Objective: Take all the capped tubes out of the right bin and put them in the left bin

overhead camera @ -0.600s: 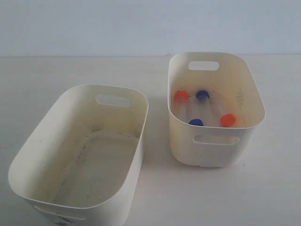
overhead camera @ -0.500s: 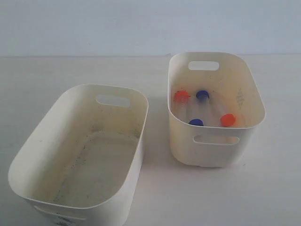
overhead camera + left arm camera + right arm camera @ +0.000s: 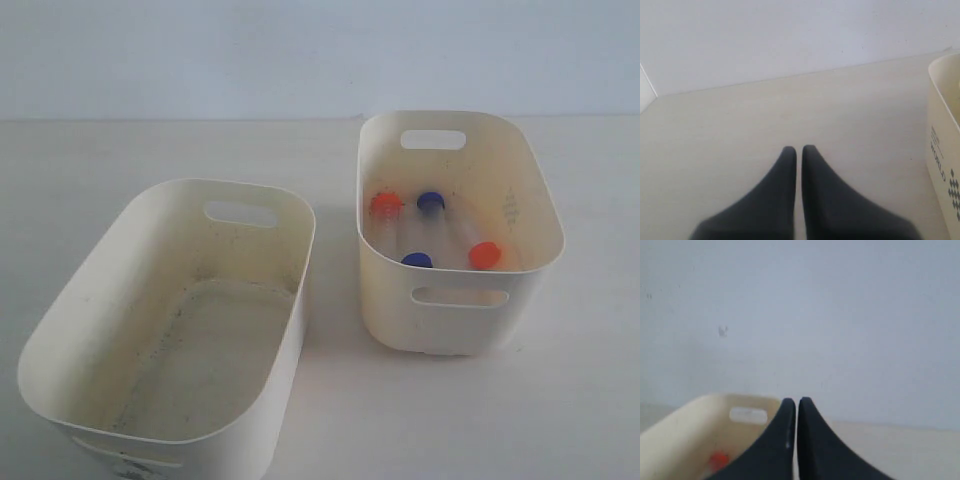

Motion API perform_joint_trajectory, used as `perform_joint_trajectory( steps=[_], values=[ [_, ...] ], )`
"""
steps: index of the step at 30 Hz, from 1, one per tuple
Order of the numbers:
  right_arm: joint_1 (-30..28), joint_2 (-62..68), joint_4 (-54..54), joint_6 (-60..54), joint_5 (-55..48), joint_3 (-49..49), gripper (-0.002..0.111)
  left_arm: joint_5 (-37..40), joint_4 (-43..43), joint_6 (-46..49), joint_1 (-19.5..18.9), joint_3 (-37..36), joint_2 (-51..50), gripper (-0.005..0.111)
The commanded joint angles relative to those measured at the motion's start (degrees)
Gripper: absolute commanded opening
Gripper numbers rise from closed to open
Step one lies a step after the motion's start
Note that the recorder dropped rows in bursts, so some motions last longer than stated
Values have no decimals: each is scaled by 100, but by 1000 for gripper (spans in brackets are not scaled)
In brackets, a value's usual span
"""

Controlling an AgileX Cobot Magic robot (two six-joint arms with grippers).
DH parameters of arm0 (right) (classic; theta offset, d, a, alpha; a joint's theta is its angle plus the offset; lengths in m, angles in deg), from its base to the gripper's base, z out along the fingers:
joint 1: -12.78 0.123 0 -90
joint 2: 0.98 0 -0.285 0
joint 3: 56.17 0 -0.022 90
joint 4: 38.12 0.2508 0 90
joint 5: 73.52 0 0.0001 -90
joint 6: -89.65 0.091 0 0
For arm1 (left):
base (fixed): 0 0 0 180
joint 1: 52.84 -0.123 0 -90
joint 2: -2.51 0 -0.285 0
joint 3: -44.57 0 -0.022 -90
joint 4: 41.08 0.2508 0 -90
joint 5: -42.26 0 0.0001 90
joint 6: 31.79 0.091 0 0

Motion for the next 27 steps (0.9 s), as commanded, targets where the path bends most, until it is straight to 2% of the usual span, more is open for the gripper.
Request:
perform_joint_trajectory(
  steps=[1, 5, 9, 10, 12, 16, 18, 20, 24, 27],
  values=[
    [6, -26, 4, -15, 717, -2, 1, -46, -6, -66, -6, 23, 16, 4],
    [6, -26, 65, 129, 1816, -2, 1, -46, -6, -66, -6, 23, 16, 4],
    [6, -26, 65, 122, 3816, -42, 1, -46, -6, -66, -6, 23, 16, 4],
    [6, -26, 65, -79, 4098, -210, 1, -46, -6, -66, -6, 23, 16, 4],
    [-7, -26, 65, -532, 4026, -673, 1, -46, -6, -66, -6, 23, 16, 4],
    [-7, 439, 65, -1223, 2220, -2305, 1, -46, -6, -66, -6, 23, 16, 4],
    [-7, 1024, 65, -1318, 908, -3229, 1, -46, -6, -66, -6, 23, 16, 4],
    [-7, 1760, 65, -1319, -845, -4285, 1, -46, -6, -66, -6, 23, 16, 4],
    [-7, 3163, 17, -1319, -3761, -5817, 1, -46, -6, -66, -6, 23, 16, 4],
    [-7, 4051, 17, -1305, -4784, -6370, 1, -46, -6, -66, -6, 23, 16, 4]
  ],
)
